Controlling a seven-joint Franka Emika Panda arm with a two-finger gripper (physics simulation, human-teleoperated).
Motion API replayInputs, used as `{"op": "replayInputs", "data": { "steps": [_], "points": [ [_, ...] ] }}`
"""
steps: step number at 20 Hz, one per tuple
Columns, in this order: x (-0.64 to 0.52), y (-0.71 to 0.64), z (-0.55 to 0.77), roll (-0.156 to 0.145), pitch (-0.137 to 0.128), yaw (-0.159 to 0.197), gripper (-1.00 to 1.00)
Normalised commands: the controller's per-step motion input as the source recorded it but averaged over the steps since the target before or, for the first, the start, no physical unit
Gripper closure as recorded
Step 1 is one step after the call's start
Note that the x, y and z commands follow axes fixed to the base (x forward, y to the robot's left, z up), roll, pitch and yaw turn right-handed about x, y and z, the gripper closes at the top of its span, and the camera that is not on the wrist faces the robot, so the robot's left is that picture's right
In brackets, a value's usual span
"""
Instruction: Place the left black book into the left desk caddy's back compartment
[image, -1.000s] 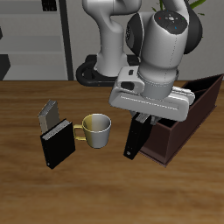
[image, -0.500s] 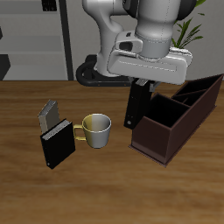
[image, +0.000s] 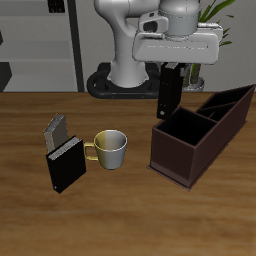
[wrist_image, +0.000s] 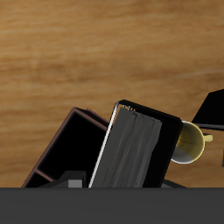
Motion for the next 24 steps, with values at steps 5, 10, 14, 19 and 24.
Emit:
{"op": "replayInputs", "data": {
  "steps": [5,10,14,19,24],
  "points": [
    [-0.47,0.18,0.0,0.062,-0.008,0.05,1.0],
    [-0.48,0.11,-0.11,0.025,-0.007,0.027,1.0],
    [-0.38,0.02,-0.05,-0.048,-0.022,-0.021,1.0],
    [-0.2,0.01,0.03,-0.028,-0.024,-0.033,1.0],
    [-0.28,0.03,0.13,-0.072,-0.038,-0.078,1.0]
  ]
}}
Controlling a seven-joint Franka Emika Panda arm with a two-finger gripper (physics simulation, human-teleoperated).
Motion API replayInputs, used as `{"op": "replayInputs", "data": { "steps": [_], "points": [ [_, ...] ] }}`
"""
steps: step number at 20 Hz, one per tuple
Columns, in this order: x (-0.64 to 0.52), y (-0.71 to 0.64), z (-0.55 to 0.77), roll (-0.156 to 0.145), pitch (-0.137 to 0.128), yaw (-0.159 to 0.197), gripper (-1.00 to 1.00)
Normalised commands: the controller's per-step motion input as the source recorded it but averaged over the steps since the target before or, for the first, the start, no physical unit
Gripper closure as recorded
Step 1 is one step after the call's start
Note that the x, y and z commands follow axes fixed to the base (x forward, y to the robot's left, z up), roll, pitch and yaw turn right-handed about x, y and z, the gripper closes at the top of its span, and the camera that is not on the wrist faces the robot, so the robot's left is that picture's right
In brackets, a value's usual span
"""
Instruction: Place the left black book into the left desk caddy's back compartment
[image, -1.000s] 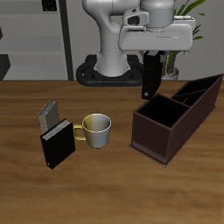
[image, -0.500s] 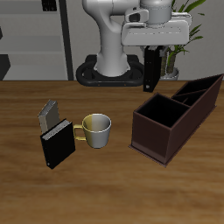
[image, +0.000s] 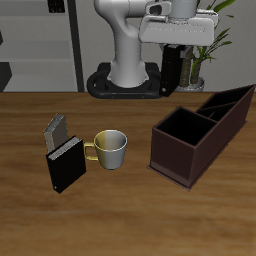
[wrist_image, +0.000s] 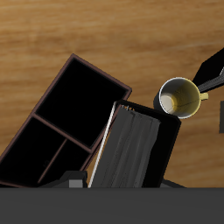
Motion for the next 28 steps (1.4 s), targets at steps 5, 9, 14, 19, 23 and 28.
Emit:
{"op": "replayInputs", "data": {
  "steps": [5,9,14,19,23,28],
  "points": [
    [-0.25,0.31,0.14,0.027,-0.022,-0.079,1.0],
    [-0.16,0.3,0.1,0.031,-0.016,-0.088,1.0],
    [0.05,0.34,0.01,0.06,0.006,-0.044,1.0],
    [0.11,0.28,-0.13,0.045,0.034,-0.056,1.0],
    [0.08,0.28,-0.17,0.037,0.031,-0.037,1.0],
    [0.04,0.24,-0.1,0.041,0.023,-0.03,1.0]
  ]
}}
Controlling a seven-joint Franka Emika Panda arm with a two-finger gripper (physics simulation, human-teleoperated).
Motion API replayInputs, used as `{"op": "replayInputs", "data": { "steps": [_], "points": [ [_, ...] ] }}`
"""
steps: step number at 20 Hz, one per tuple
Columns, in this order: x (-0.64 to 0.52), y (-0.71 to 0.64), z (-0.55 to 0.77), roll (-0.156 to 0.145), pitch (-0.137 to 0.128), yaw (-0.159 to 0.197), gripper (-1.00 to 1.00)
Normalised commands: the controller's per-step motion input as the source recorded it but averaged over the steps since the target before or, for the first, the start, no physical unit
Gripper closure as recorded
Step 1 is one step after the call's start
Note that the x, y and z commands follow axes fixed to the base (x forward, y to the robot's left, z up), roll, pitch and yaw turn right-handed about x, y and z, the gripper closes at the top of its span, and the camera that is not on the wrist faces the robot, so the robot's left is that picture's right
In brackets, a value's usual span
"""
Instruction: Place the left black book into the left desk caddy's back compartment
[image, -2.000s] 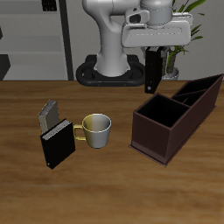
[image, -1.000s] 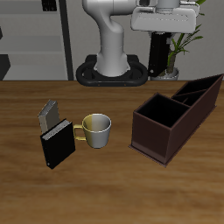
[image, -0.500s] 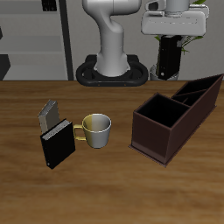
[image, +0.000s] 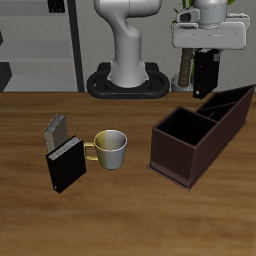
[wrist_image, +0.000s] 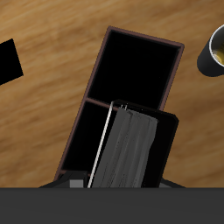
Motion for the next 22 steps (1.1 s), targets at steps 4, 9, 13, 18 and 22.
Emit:
{"op": "replayInputs", "data": {
  "steps": [4,9,13,18,22],
  "points": [
    [-0.01,0.16,-0.08,0.027,0.007,-0.021,1.0],
    [0.09,0.21,-0.19,0.026,0.024,0.021,1.0],
    [0.09,0.14,-0.16,0.004,0.035,-0.016,1.0],
    [0.05,0.2,-0.07,0.026,0.004,0.03,1.0],
    [0.07,0.04,-0.09,0.009,0.018,-0.004,1.0]
  ]
}}
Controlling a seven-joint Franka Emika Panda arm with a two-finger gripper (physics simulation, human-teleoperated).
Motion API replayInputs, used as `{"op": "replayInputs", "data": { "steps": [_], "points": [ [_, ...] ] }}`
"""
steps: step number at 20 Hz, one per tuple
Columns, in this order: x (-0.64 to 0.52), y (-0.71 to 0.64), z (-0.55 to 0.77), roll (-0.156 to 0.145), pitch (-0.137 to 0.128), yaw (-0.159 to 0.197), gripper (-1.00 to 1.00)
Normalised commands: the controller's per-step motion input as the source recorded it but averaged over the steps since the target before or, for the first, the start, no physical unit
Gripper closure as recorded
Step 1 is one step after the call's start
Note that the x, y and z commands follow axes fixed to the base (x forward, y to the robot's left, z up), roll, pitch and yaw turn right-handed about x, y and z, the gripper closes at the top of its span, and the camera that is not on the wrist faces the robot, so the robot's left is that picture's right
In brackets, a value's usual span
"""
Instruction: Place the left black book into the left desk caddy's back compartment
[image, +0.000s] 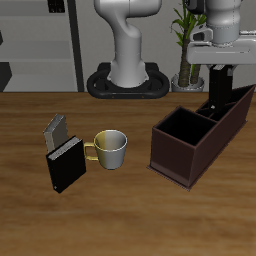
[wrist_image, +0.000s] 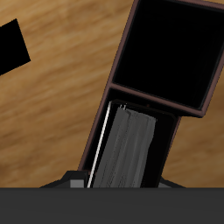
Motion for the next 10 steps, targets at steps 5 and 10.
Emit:
{"op": "replayInputs", "data": {
  "steps": [5,10],
  "points": [
    [0.13,0.05,-0.18,0.011,0.026,-0.006,1.0],
    [0.17,0.01,-0.24,-0.001,0.04,-0.014,1.0]
  ]
}}
